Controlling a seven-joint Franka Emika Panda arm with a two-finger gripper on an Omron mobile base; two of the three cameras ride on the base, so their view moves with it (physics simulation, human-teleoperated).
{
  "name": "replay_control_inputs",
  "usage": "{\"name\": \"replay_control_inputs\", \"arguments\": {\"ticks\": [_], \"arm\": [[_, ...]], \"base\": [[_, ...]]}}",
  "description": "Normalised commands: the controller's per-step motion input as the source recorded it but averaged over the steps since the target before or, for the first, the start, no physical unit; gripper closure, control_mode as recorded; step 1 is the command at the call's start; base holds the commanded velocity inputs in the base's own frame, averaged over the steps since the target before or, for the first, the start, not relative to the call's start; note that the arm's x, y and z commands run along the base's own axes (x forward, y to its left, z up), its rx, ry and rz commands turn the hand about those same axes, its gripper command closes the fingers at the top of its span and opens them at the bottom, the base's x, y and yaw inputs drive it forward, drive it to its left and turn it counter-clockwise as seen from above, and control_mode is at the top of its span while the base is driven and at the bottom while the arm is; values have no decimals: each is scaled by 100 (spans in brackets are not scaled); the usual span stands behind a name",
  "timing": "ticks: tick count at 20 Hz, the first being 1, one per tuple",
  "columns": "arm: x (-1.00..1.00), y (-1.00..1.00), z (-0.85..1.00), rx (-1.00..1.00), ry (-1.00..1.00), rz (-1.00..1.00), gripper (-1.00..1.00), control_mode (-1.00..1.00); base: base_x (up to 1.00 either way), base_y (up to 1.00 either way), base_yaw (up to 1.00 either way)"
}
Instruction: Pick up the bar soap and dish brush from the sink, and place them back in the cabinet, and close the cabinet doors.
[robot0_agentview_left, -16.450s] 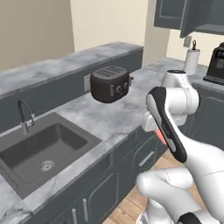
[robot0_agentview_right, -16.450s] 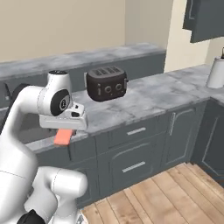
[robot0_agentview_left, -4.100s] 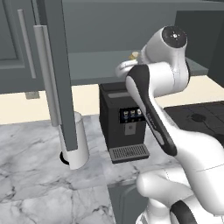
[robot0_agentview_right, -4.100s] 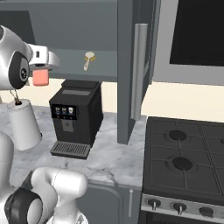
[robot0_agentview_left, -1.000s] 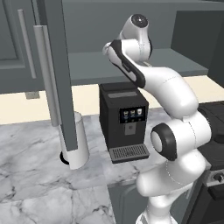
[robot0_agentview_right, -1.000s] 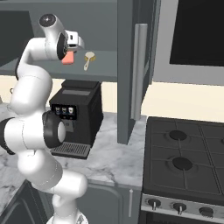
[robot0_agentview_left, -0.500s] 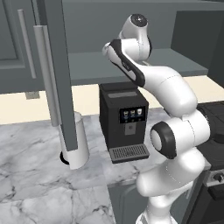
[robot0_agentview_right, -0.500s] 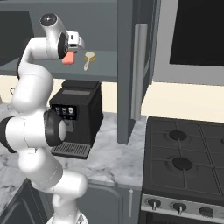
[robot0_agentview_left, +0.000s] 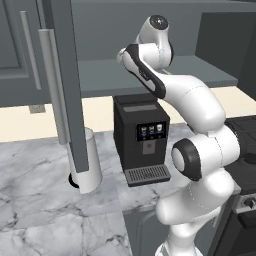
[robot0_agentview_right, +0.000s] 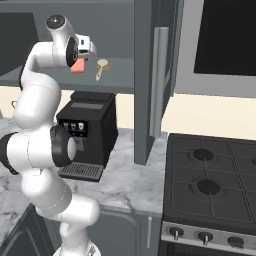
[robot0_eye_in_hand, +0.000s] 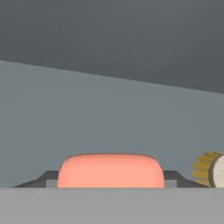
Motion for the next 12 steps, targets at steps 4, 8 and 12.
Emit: {"name": "replay_control_inputs", "arguments": {"ticks": [4,8,12], "arm": [[0,0,0,0,0,0,-100,-100],[0,0,0,0,0,0,-100,-100],[0,0,0,0,-2,0,-100,-100]], "base": [[0,0,0],[0,0,0],[0,0,0]]}}
